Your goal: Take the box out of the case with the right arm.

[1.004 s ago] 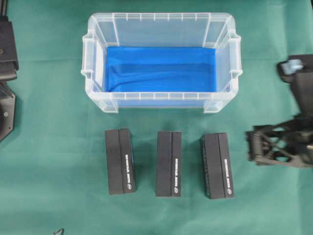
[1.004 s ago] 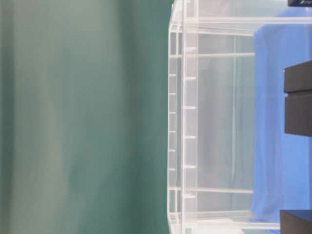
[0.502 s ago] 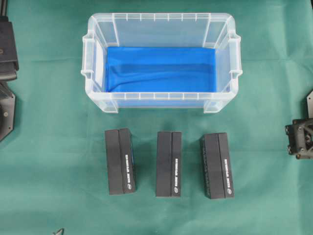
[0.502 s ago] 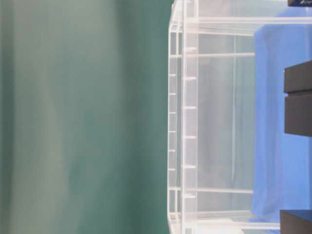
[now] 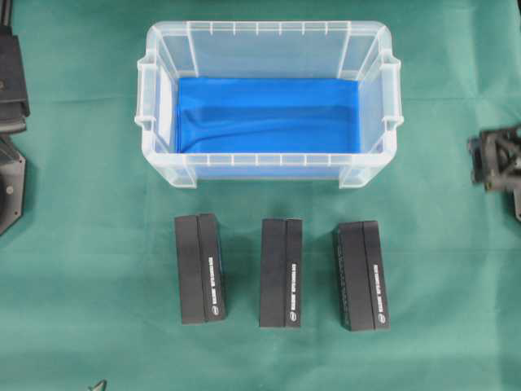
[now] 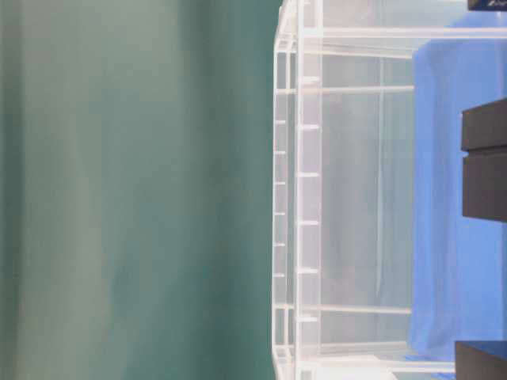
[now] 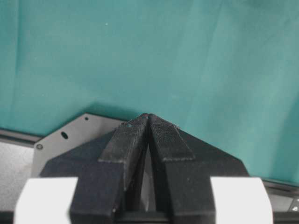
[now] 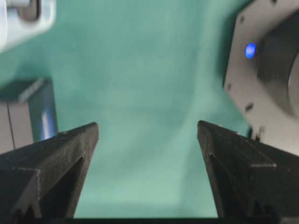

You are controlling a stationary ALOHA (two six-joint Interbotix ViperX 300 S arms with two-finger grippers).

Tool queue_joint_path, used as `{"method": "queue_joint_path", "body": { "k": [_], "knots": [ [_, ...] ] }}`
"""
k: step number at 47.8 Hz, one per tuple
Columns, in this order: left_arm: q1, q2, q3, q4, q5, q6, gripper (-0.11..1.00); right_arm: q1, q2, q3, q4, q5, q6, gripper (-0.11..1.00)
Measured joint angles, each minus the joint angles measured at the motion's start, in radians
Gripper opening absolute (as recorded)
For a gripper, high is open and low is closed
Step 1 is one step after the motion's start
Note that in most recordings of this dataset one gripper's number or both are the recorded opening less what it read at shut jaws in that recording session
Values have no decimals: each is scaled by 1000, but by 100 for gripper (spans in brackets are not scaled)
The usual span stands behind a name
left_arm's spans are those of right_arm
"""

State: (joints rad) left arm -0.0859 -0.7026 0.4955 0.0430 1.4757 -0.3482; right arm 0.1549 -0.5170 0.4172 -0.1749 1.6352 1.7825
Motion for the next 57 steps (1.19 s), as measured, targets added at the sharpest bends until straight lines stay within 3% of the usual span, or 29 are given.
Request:
{"method": "queue_joint_path", "body": {
  "k": [12, 22, 57],
  "knots": [
    [0, -3, 2, 0, 0, 5, 8, -193, -9, 12, -2, -20, -175, 87],
    [-2, -2, 2, 0, 0, 2, 8, -307, -9, 15, -2, -34, -282, 87],
    [0, -5, 2, -2, 0, 2, 8, -327, -9, 15, 6, -40, -295, 87]
  ]
}}
